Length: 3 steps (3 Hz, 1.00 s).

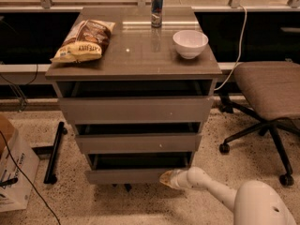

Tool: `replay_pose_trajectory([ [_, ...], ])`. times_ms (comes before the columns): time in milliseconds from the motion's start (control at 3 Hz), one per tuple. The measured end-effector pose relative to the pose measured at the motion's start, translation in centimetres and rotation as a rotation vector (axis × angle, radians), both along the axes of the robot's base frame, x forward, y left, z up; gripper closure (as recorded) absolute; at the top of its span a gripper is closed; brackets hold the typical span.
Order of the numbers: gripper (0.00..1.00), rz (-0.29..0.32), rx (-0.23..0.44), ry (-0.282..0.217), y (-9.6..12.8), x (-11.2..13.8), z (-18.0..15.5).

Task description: Close bottom drawer

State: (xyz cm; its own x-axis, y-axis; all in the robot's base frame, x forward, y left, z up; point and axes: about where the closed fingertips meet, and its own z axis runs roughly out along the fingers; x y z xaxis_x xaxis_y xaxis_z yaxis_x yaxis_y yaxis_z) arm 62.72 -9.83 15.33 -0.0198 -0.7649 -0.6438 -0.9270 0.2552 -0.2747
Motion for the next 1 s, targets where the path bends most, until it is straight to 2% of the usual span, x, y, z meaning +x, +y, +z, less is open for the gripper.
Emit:
replay_pose_trajectory([
  [333, 0.82, 0.005, -0.01, -0.049, 0.2, 1.7, 1.1],
  [667, 0.58, 0.016, -0.015, -0.087, 0.5, 2.7, 2.3],
  [1000, 0.27, 0.019, -0.012, -0.082, 0.8, 2.5, 2.1],
])
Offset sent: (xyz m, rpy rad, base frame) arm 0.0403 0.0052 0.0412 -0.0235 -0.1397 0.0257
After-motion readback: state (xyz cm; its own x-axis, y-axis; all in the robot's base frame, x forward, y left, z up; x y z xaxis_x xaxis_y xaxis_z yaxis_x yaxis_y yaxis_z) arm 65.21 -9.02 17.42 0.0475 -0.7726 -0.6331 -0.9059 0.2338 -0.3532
